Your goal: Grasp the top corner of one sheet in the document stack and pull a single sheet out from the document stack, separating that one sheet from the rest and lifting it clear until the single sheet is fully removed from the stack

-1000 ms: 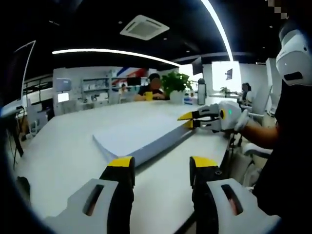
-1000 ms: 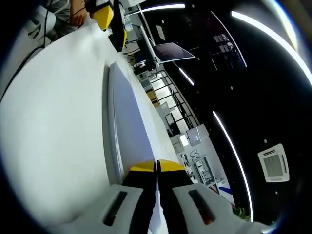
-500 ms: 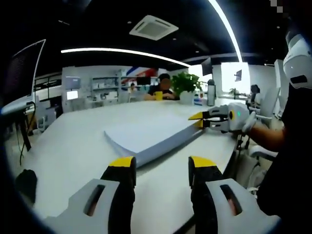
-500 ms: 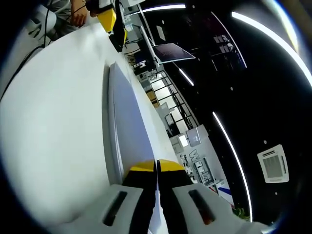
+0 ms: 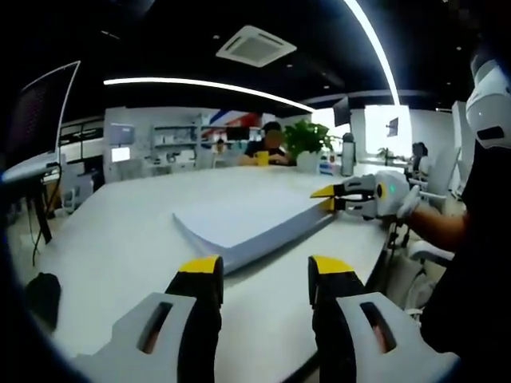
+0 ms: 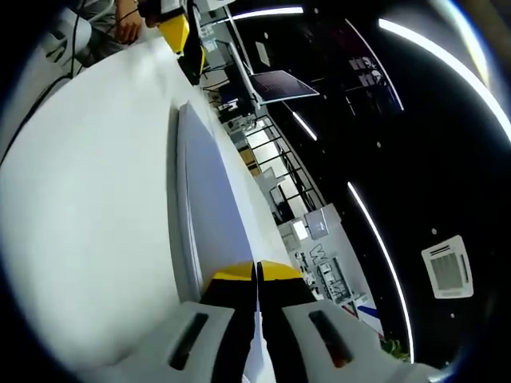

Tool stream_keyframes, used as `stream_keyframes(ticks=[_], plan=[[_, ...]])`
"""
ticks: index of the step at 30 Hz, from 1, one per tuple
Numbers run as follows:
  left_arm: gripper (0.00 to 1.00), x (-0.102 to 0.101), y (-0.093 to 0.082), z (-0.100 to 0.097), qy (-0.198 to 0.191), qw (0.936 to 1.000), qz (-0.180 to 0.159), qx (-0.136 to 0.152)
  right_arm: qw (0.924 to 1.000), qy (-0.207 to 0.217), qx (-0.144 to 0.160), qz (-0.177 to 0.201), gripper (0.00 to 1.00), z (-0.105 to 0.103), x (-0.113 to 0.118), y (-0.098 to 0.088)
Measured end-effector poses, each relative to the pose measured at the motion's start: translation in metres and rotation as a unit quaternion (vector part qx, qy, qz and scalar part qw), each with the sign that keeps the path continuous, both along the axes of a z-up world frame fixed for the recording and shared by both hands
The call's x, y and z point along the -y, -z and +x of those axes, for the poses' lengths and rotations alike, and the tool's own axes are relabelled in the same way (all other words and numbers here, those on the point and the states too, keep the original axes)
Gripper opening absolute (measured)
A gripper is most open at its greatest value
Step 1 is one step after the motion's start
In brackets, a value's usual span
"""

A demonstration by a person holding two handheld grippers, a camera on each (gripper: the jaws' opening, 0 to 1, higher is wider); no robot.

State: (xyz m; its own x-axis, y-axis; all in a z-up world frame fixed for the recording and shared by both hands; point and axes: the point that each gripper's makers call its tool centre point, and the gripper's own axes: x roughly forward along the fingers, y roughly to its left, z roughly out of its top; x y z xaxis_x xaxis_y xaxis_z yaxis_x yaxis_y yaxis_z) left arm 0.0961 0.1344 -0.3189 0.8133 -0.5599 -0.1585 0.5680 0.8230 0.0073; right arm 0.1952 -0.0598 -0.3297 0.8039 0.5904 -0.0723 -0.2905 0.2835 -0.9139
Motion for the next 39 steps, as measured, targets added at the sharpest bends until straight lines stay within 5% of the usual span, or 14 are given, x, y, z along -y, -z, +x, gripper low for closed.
stream_keyframes(ticks=[17, 27, 31, 35, 37, 39], plan=[[0.43, 0.000, -0.001, -0.005, 0.001, 1.0000, 0.007, 0.001, 0.9997, -0.009, -0.022, 0.008, 0.02, -0.004, 0.003, -0.001], [0.43, -0.003, 0.001, -0.007, 0.000, 1.0000, 0.007, 0.000, 0.9947, -0.008, -0.046, 0.092, 0.02, -0.004, 0.011, -0.018], [0.43, -0.006, 0.003, -0.009, -0.002, 1.0000, 0.008, -0.002, 0.9854, -0.014, -0.067, 0.156, 0.02, -0.006, 0.016, -0.031], [0.43, -0.011, 0.004, -0.008, -0.008, 0.9999, 0.008, -0.003, 0.9655, -0.018, -0.122, 0.229, 0.02, -0.006, 0.021, -0.032], [0.43, -0.012, 0.003, -0.008, -0.010, 0.9999, 0.006, -0.003, 0.9633, -0.014, -0.125, 0.237, 0.02, -0.004, 0.026, -0.034], [0.43, -0.013, 0.003, -0.008, -0.011, 0.9999, 0.006, -0.002, 0.9493, -0.031, -0.144, 0.278, 0.02, -0.006, 0.027, -0.039]])
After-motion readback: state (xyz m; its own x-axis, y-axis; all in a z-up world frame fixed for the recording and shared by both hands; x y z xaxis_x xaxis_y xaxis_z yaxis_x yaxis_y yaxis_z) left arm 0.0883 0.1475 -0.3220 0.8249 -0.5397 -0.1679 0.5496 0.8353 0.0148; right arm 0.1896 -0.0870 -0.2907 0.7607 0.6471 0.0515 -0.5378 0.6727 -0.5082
